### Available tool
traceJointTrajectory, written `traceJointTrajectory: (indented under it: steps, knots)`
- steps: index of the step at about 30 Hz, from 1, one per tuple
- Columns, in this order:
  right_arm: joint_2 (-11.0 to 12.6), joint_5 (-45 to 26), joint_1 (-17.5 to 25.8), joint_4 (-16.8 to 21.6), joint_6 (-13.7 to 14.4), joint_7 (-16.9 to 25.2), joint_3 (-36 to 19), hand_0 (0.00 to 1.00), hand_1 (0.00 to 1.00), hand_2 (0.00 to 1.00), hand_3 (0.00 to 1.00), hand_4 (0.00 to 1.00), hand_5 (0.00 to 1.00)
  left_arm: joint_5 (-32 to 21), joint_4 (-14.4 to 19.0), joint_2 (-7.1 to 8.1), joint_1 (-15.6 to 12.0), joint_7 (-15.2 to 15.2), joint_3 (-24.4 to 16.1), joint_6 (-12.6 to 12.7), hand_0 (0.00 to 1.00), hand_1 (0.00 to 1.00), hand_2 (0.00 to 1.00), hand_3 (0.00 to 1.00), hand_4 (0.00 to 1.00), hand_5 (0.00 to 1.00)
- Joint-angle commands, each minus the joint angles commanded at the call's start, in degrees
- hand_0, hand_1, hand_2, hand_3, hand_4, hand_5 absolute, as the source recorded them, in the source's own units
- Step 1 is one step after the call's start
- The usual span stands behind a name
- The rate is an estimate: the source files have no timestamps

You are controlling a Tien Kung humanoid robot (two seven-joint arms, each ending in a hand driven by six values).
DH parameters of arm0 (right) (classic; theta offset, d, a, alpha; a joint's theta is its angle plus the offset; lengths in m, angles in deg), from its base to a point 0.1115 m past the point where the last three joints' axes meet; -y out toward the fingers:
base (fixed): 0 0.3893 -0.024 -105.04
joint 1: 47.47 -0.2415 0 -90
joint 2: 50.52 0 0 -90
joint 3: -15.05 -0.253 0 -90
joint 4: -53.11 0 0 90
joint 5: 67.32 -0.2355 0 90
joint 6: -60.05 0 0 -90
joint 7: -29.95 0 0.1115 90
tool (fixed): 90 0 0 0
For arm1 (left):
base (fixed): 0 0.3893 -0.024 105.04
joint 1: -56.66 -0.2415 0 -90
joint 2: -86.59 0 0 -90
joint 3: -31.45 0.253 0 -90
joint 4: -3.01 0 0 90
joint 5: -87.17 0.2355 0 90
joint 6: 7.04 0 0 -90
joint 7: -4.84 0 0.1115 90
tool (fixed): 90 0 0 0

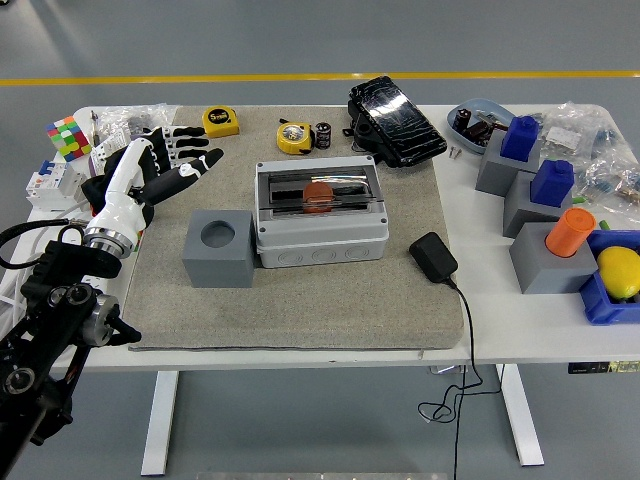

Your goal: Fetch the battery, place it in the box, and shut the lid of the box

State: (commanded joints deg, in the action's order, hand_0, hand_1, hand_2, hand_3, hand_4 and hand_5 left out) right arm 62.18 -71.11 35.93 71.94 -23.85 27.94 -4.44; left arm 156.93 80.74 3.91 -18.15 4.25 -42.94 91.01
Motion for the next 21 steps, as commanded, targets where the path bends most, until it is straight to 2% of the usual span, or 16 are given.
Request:
traceJointTrajectory:
  steps: [21]
  knots:
    - [0.3, -0.2, -0.6, 0.1, 0.1, 0.2, 0.1, 0.562, 0.595, 0.572, 0.544, 0.915, 0.482, 0.1, 0.7, 0.0, -0.2, 0.4, -1.2, -0.3, 0.501, 0.608, 0.612, 0.617, 0.959, 0.285]
